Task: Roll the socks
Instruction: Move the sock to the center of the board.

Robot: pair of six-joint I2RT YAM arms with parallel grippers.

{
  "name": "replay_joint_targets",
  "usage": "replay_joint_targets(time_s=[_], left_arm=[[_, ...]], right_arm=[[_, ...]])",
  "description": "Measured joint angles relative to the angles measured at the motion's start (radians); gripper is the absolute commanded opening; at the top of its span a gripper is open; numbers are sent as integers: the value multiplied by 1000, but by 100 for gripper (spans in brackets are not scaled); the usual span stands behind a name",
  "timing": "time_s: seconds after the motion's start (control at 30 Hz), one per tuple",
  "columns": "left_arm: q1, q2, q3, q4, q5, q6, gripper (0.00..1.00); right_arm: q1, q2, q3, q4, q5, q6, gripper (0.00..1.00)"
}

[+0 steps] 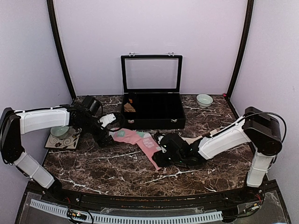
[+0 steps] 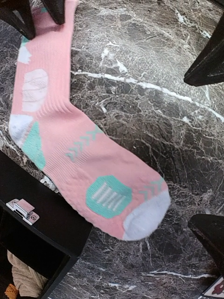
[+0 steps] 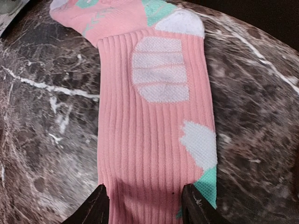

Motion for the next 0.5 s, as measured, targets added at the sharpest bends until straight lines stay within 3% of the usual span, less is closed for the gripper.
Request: replay_joint_targets(time_s=[0.2, 0.3, 0.5], left_arm=[[0, -30, -39, 44, 8, -16, 97], [0, -56, -63, 54, -2, -16, 97], [0, -68, -78, 83, -37, -14, 95]], right_arm=[[48, 133, 178, 31, -116, 62, 55], [75, 161, 234, 34, -166, 56, 65], [89, 94, 140, 68, -189, -52, 74]])
